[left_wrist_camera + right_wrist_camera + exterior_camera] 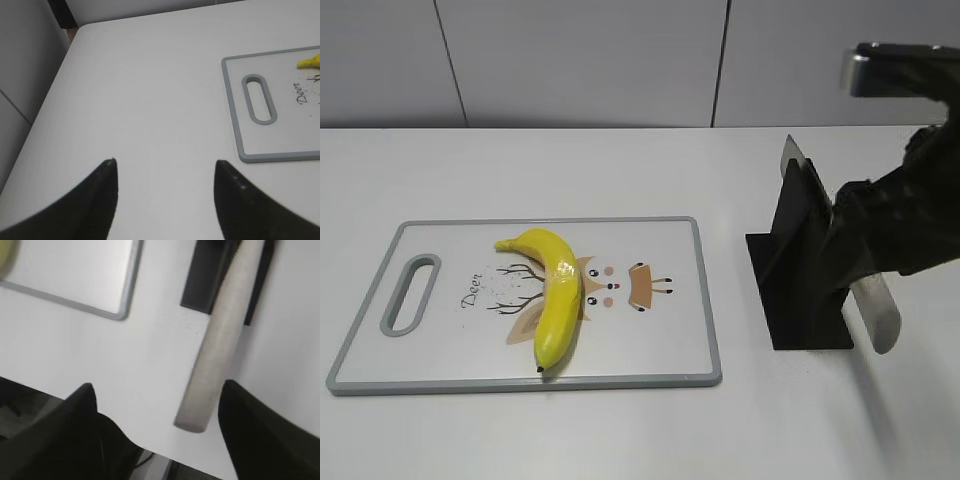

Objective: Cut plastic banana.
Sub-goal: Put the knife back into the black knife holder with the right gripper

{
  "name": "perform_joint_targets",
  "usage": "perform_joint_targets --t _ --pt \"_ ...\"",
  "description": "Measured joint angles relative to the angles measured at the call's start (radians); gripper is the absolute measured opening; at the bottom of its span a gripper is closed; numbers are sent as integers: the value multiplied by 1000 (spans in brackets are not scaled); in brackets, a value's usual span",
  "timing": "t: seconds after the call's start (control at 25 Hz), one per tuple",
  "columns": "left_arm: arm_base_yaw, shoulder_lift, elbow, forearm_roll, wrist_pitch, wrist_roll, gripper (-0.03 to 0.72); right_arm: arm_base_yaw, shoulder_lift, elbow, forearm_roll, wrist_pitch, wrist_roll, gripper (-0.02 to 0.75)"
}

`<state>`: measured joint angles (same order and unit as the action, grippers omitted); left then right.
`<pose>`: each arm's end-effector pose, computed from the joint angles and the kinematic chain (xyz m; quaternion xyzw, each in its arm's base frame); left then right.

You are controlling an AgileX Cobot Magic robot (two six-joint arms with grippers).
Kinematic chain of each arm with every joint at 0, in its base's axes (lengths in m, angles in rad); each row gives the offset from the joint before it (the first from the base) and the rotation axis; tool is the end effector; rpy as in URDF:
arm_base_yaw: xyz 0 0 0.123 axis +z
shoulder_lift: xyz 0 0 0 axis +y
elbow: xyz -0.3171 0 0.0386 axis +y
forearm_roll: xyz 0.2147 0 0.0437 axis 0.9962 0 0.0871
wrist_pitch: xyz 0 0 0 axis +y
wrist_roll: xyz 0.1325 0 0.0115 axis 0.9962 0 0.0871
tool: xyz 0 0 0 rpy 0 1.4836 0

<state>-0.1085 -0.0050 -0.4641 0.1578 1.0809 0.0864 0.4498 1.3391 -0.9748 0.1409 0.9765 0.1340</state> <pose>-0.0291 0.0217 0.2306 0.0814 0.8597 0.0733 0.4989 0.1938 0.1107 0.2795 -0.1255 0.9774 0.1065 0.1325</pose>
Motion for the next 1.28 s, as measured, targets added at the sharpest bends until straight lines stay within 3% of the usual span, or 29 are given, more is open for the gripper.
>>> perform_joint_targets --t 0.12,0.32,0.84,1.12,1.28 --pt "0 0 0 0 0 0 564 0 -120 35 40 -21 -50 563" --pt "0 0 0 0 0 0 564 0 -322 133 14 -29 -87 562" --pt "0 0 0 -2 0 0 564 0 -939 516 -4 -67 -193 559" --pt "0 0 0 -5 0 0 563 0 -1266 556 -5 -42 -195 529" --pt "1 0 0 -7 -1 0 564 0 -1341 557 4 -40 -195 527"
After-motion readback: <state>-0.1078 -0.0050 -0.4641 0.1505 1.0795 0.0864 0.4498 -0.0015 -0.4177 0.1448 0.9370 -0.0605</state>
